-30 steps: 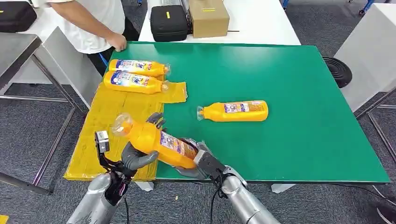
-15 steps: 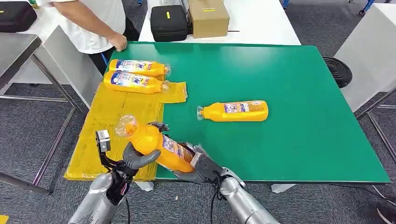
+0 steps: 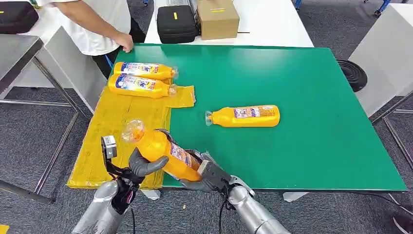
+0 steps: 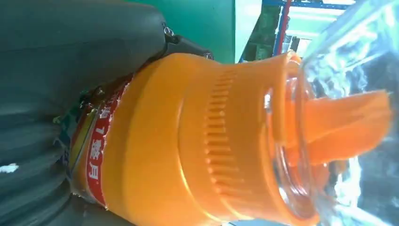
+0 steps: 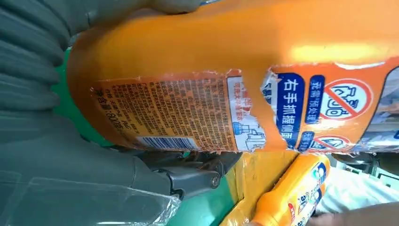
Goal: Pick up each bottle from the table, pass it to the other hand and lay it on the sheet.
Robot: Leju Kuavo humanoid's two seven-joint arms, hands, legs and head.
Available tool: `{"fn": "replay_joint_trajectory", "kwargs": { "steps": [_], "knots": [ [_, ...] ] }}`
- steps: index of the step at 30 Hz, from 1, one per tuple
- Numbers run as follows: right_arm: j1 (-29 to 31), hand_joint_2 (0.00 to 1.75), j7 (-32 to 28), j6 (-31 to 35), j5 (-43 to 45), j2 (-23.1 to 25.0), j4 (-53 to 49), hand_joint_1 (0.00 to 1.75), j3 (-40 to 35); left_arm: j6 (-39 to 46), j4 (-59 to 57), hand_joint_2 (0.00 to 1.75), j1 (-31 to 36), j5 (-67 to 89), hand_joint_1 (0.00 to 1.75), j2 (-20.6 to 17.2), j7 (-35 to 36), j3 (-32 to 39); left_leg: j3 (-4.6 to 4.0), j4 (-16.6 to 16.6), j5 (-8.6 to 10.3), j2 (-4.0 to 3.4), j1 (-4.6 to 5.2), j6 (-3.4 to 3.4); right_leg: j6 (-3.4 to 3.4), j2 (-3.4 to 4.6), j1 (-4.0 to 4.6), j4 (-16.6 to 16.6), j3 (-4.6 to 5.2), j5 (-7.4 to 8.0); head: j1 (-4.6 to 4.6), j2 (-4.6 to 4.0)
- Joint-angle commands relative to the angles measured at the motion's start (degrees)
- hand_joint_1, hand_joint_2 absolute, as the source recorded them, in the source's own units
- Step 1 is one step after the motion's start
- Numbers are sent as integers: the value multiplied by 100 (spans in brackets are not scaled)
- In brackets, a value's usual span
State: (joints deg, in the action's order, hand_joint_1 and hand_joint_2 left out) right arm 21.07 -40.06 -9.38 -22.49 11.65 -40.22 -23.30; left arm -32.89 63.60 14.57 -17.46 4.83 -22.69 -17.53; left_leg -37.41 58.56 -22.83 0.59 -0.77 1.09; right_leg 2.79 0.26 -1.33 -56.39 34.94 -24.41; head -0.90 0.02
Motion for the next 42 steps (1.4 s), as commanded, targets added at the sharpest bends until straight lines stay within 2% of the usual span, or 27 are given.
{"fn": "replay_joint_trajectory", "kwargs": {
  "steps": [1, 10, 16, 20, 24, 25, 29, 31, 34, 39, 42],
  "knots": [
    [86, 0, 8, 220, 2, -53, 103, 0, 253, 202, -243, 175, 272, 202, 175, -115, 3, -59, 19, -2, -6, 0, -2, -1, -12, -6, 4, 3, -21, -6, 0, 0],
    [-552, 0, 273, 387, -10, -230, -1809, 0, 530, 1083, -157, 175, 532, 1062, 175, -315, 43, 93, 22, 3, -10, 6, -3, -2, -17, -14, 7, -2, -27, -13, 2, 0],
    [-699, 0, 323, 444, -143, -309, -2298, 0, 447, 1485, -24, 175, 574, 1592, 175, -467, 78, 139, 11, 2, -6, 2, -3, -1, -12, -8, 6, 0, -14, -7, 2, 0],
    [-875, 0, 375, 362, -97, -410, -2669, 0, 467, 1967, 72, 175, 937, 2117, 175, -703, 112, 278, 7, 6, -6, 6, -6, -3, -13, -13, 9, -5, -12, -8, 0, 0],
    [-889, 0, 380, 354, -95, -417, -2690, 0, 473, 1931, 92, 175, 965, 2133, 175, -712, 152, 312, 22, 3, -9, 0, -4, -3, -15, -7, 8, -2, -23, -11, -4, 0],
    [-899, 0, 373, 351, -80, -417, -2685, 0, 490, 2141, 177, 175, 989, 2373, 175, -753, 96, 269, 13, 1, -5, -1, -6, -3, -12, -4, 8, 0, -15, -5, 2, 0],
    [-1057, 0, 334, 320, 105, -510, -2901, 0, 721, 2537, 450, 175, 1644, 3237, 175, -1178, 306, 295, 21, 7, -10, 5, -7, -4, -17, -13, 11, -4, -27, -13, 2, 0],
    [-1162, 0, 328, 354, 184, -548, -3036, 0, 905, 2608, 452, 175, 2064, 4045, 175, -1481, 613, 32, -1, 16, -4, 15, -12, -6, -17, -22, 15, -13, -8, -11, -4, 0],
    [-1197, 0, 372, 429, 271, -509, -3034, 0, 1222, 2744, 281, 175, 2402, 5181, 175, -1734, 882, -314, -1, 7, 3, 12, -8, -4, -12, -17, 10, -6, -4, -5, 2, 0],
    [-1165, 0, 371, 440, 266, -475, -2986, 0, 1300, 2780, 181, 175, 2365, 5272, 175, -1684, 825, -285, 27, 0, -1, -1, -3, -8, -21, -8, 7, -1, -28, -5, -2, 0],
    [-1165, 0, 371, 440, 266, -464, -2986, 0, 1296, 2790, 185, 175, 2346, 5282, 175, -1679, 816, -293, 11, 0, 6, 4, -2, -6, -13, -8, 4, -2, -12, 0, 2, 0]
  ]
}}
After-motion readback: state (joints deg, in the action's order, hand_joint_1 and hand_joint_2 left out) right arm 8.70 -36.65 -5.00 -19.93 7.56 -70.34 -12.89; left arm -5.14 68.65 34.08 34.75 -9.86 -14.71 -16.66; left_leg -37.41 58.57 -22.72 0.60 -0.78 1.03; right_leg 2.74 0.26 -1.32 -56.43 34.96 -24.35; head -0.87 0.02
